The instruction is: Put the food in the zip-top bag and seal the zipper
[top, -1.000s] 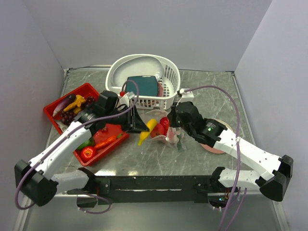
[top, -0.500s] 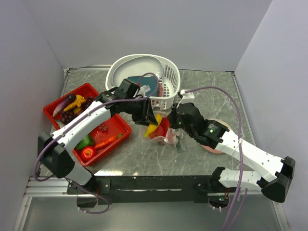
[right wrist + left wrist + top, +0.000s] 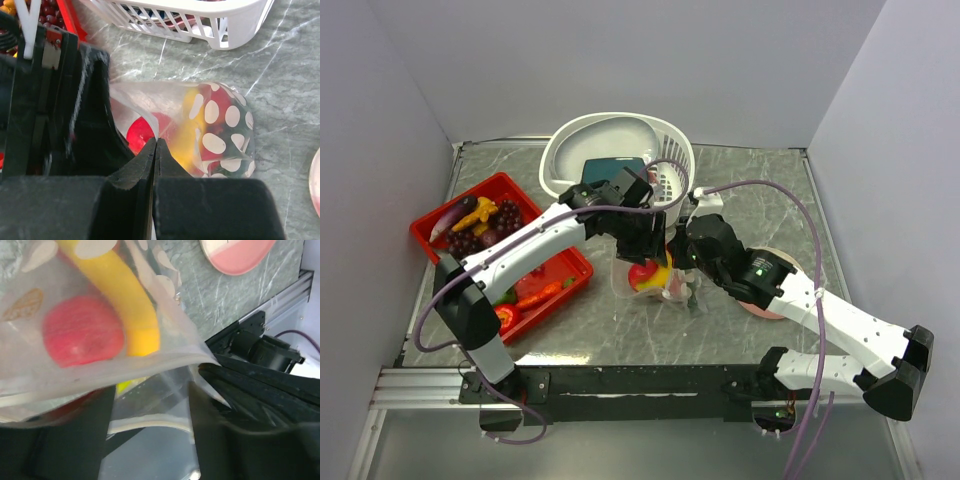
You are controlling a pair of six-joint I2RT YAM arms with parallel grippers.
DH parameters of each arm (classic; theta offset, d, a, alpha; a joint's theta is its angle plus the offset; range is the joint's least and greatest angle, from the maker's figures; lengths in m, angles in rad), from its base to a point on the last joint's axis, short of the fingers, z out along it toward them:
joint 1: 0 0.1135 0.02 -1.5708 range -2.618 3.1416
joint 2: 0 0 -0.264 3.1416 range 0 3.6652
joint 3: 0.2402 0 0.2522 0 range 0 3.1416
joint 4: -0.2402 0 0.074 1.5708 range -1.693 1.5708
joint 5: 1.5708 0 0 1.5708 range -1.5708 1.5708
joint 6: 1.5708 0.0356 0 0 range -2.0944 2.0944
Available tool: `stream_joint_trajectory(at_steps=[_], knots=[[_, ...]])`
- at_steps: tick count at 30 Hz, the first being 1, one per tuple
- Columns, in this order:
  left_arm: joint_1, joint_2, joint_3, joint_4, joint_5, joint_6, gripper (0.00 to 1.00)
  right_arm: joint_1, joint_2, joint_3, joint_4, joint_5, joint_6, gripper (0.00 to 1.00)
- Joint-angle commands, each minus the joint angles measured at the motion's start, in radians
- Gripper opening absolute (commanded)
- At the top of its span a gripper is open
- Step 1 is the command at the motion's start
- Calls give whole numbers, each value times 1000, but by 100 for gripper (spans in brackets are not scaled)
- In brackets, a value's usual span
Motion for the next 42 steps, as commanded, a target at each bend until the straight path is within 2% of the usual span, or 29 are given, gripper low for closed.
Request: stream_joint_trajectory(at_steps=[1,4,9,14,16,19,20,23,29,35,42], knots=[[-9,-49,2,34,-52,-24,71,6,-21,10,5,30,5,0],[-9,-84,-15,65,-55,-50,75,7,-24,8,1,40,5,0],[-8,-174,-49,88,-113,-84,72,7,-29,19,-16,63,0,0],[13,-305,-109,37,-279,-117,66,7,-30,27,-18,58,-7,0],[44,-380,-185,58,-316,-142,67,6,-30,25,-13,50,-4,0],[185,-476,-325,98,-242,-176,67,7,-40,21,-5,37,-9,0],[273,-500,-359,123,-226,-177,67,6,-43,15,-2,31,-13,0],[422,-556,-461,132,-231,-173,69,4,-52,10,2,26,-26,0],[625,-549,-538,80,-449,-187,80,4,-67,-24,30,-12,-43,0],[783,-494,-594,134,-569,-155,84,-2,-66,-48,48,-51,-63,0],[832,-412,-629,137,-673,-194,93,-8,-87,-67,65,-77,-67,0]])
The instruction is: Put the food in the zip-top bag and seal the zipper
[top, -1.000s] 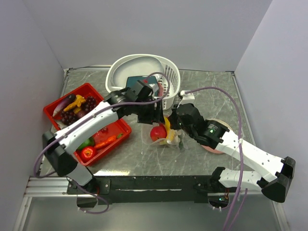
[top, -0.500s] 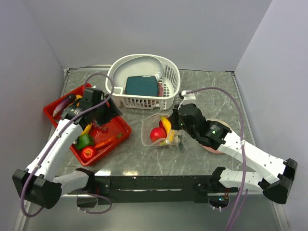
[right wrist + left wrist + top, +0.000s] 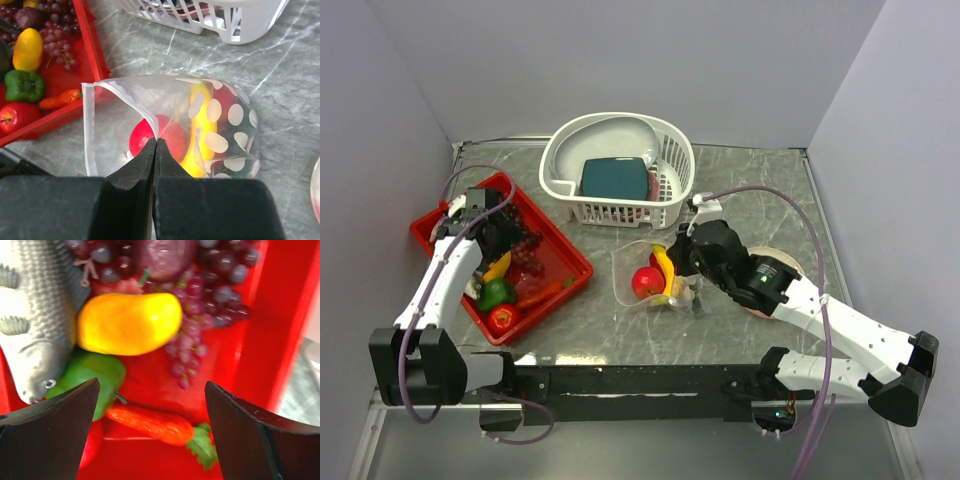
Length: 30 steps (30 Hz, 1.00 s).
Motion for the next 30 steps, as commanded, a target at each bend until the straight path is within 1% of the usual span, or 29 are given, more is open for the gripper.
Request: stream_joint_trajectory(at_steps=[1,3,9,12,15,22,25,26,28,29,30], knots=[[28,47,-13,27,-102,-27,93,-7,-41,-15,43,-16,-19,0],[34,64,-17,36,-122,-35,96,-10,-45,-20,49,-23,-20,0],[42,147,-10,84,-124,-10,97,-13,-52,-37,59,-37,-20,0],[42,220,9,102,-116,14,98,-14,-52,-40,62,-49,-22,0],[43,271,30,98,-137,25,99,-14,-55,-44,66,-57,-22,0],[42,314,45,104,-157,34,99,-16,-58,-52,79,-77,-22,0],[37,308,42,110,-145,37,94,-16,-58,-55,80,-77,-20,0],[36,303,36,113,-147,39,88,-16,-60,-57,80,-75,-22,0],[30,288,35,111,-141,43,83,-16,-60,-55,80,-75,-23,0],[28,283,35,111,-135,45,77,-16,-61,-57,80,-74,-23,0],[27,271,36,104,-128,46,74,-16,-63,-57,82,-72,-23,0]])
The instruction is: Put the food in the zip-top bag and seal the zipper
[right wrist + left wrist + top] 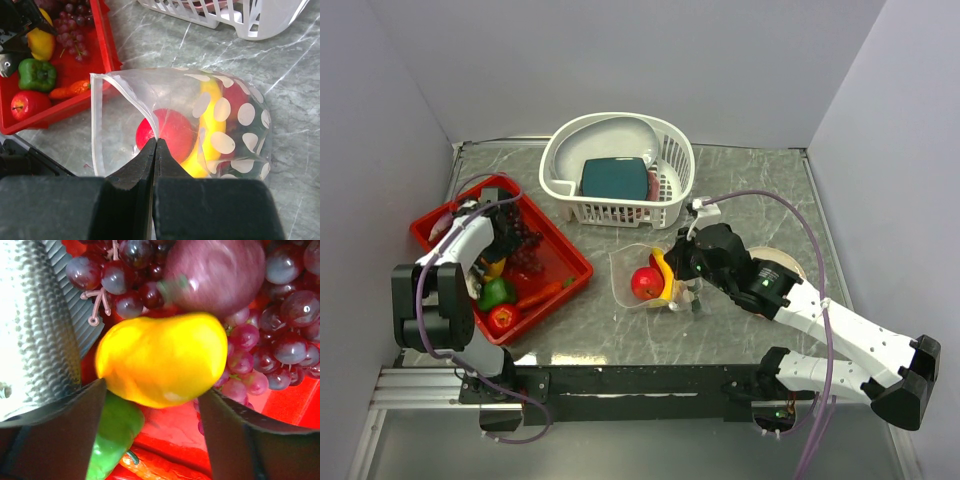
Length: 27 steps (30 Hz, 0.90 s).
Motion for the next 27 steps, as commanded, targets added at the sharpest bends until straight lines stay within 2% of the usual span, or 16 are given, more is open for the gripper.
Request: stream_joint_trajectory(at_steps=[1,6,10,12,14,15,16,18,19,22,27], knots=[[-15,-44,24,20,6,14,69,-6,-30,-6,34,3,-12,0],[-24,-102,47,-21,21,15,61,-7,-30,-4,31,15,-12,0],[-53,-148,58,-34,56,24,51,-6,-31,-3,26,24,-14,0],[-58,-169,61,-37,56,27,51,-6,-31,-3,29,23,-12,0],[-58,-173,75,-58,14,24,58,-6,-28,-1,28,20,-12,0],[-58,-160,82,-72,-3,23,67,-6,-28,0,26,18,-12,0],[-58,-151,88,-86,-22,12,82,-6,-31,-1,25,18,-14,0],[-55,-116,102,-103,-42,11,89,-6,-33,-3,28,21,-12,0],[-49,-104,105,-106,-47,4,96,-6,-34,-3,28,20,-12,0],[-33,-62,93,-86,-51,12,99,-7,-39,-4,25,20,-12,0],[5,1,75,-63,-73,20,99,-4,-47,-11,28,20,-14,0]])
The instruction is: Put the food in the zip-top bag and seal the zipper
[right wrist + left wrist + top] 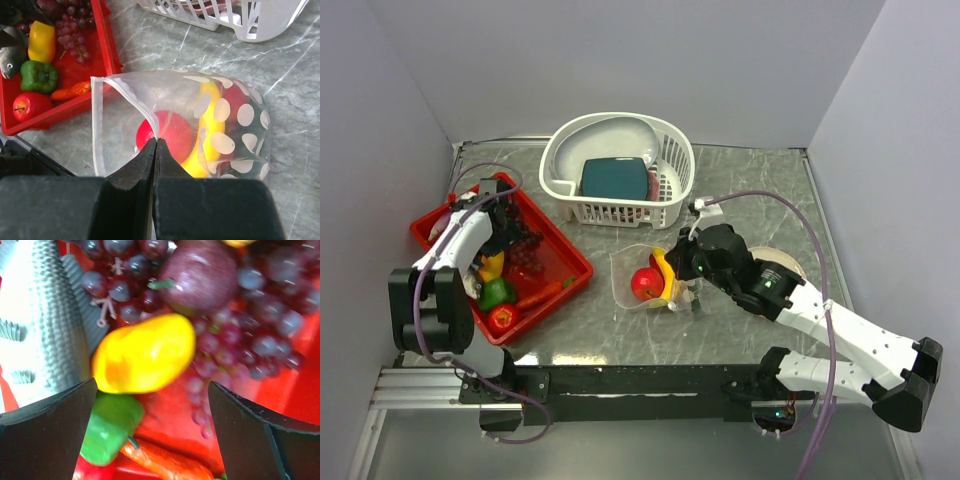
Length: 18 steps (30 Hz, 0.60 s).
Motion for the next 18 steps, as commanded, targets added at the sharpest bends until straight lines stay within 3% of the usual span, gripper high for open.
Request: stream_joint_trajectory(at_steps=[1,6,18], knots=[[29,40,-5,9,-58,3,99,-4,-36,-11,29,16,-12,0],[30,83,-12,10,-110,-16,91,-6,-35,-14,32,15,-10,0],[19,65,-52,64,-26,-8,74,-6,-29,-16,36,18,-12,0]])
